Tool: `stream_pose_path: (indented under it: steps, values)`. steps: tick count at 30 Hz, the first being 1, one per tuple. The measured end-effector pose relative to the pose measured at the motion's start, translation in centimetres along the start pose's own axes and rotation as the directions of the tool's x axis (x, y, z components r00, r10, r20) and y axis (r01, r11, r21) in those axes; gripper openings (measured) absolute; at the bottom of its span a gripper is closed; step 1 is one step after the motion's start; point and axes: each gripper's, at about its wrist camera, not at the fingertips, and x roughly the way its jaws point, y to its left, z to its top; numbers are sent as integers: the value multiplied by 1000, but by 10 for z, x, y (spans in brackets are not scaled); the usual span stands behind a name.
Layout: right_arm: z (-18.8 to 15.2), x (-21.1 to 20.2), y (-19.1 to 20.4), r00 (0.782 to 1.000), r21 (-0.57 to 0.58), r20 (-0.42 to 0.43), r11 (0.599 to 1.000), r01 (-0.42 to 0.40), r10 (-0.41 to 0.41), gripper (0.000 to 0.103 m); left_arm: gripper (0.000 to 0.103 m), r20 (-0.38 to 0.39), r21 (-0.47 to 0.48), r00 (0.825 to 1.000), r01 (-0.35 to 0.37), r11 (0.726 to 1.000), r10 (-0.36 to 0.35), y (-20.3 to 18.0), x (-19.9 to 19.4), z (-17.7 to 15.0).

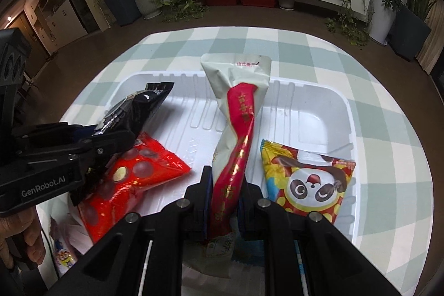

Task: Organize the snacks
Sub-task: 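Lower both packets into the white tray and open both tools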

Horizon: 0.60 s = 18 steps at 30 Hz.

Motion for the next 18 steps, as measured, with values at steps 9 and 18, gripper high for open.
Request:
stream_pose_path:
  steps: [9, 18]
  values:
    - [-2, 13, -3, 1000, 12, -19, 1000, 18, -18, 21, 32, 7, 1, 1000, -30, 1000, 30, 3, 4, -3]
    - [-3, -6, -4, 1000, 21, 17, 1000, 22, -22, 33, 56, 39, 38, 997, -66, 997, 65, -5, -20, -9]
